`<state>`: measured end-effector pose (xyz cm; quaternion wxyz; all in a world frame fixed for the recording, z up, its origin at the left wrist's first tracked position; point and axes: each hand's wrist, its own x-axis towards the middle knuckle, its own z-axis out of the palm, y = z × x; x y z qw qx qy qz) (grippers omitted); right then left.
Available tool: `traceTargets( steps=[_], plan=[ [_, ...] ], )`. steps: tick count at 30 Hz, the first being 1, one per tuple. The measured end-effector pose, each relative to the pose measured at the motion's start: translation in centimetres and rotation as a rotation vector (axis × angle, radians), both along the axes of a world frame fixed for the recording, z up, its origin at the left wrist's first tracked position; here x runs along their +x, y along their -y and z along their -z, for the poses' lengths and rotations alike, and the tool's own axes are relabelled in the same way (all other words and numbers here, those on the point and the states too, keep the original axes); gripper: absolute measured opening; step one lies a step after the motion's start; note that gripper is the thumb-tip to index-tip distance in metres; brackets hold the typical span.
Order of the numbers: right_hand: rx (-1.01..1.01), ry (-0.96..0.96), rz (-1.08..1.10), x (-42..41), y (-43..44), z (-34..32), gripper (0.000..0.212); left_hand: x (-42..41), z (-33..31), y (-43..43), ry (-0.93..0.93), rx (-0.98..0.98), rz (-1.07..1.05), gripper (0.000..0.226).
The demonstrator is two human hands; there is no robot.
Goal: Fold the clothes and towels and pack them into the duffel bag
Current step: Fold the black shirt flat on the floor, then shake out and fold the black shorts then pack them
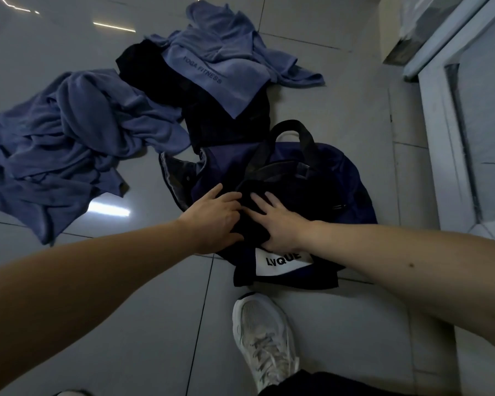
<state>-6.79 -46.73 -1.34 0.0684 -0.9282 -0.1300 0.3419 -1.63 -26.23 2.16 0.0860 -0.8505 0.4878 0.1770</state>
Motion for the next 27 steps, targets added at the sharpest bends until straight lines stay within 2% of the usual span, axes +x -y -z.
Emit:
traceTargets(
  steps=[7, 11, 14, 20, 23, 27],
  plan=[
    [-0.143, 0.006, -0.045, -0.7, -1.1, 2.1, 0.094, 0.3, 0.8, -1.1, 0.004, 0.010, -0.002, 0.058],
    [-0.208, -0.067, -0.066, 0.0, -1.4, 1.5, 0.092, -0.3, 0.7, -1.3, 0.005, -0.071, 0.034, 0.047],
    [-0.244, -0.117, -0.053, -0.1, -0.1, 0.3, 0.099, -0.9, -0.4, -1.7, 0.020, -0.162, 0.022, 0.040],
    [-0.316, -0.148, -0.025, -2.1, 3.2, -1.9, 0.101, -1.8, -3.7, -2.0, 0.022, -0.121, -0.033, 0.048],
    [-0.382, -0.129, -0.041, -1.7, 2.5, -4.1, 0.092, -2.2, -4.6, -2.7, 0.014, -0.113, -0.080, 0.042],
    [-0.345, -0.029, -0.017, 0.7, 0.7, -8.7, 0.069, -2.4, -6.3, -4.1, 0.024, -0.111, -0.135, 0.037]
  ],
)
